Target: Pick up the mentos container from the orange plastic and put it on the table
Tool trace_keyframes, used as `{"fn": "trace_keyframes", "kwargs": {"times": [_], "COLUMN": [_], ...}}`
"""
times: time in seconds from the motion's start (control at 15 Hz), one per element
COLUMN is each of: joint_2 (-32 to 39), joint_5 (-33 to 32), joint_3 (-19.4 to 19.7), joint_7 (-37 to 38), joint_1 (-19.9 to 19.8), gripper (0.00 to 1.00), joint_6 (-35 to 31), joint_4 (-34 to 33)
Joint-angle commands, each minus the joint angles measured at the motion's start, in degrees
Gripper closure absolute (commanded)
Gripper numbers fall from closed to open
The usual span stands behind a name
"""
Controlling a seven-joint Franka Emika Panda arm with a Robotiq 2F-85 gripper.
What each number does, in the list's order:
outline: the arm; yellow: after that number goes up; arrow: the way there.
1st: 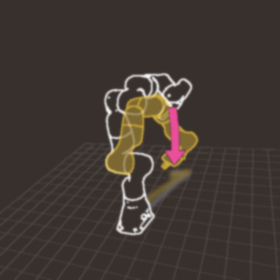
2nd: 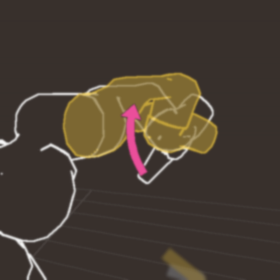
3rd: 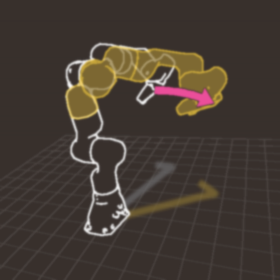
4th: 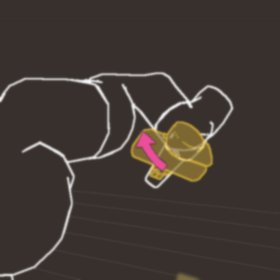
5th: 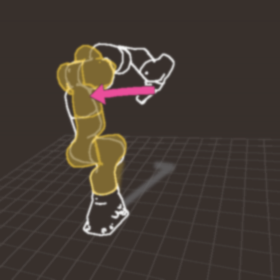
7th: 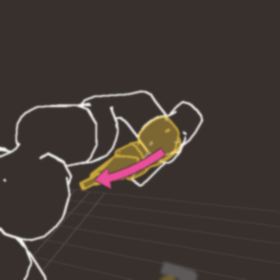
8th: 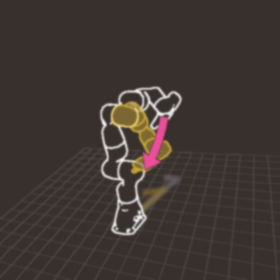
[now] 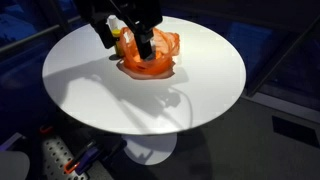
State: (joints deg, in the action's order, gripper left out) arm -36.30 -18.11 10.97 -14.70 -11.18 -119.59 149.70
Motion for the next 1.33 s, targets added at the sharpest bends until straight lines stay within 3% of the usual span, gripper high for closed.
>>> {"fn": "trace_keyframes", "kwargs": {"times": [0.0, 0.53, 0.8, 1.27], "joint_2": [0.0, 0.0, 2.4, 12.7], "joint_5": [-0.1, -0.1, 2.5, 5.6], "joint_3": [0.1, 0.1, -0.8, -4.7], "joint_7": [0.1, 0.1, 0.1, 4.6], "joint_1": [0.2, 0.2, 2.6, 6.9], "gripper": [0.00, 0.00, 0.00, 0.00], "joint_6": [0.2, 0.2, 2.6, 0.1], "joint_4": [-0.1, -0.1, -3.8, -11.3]}}
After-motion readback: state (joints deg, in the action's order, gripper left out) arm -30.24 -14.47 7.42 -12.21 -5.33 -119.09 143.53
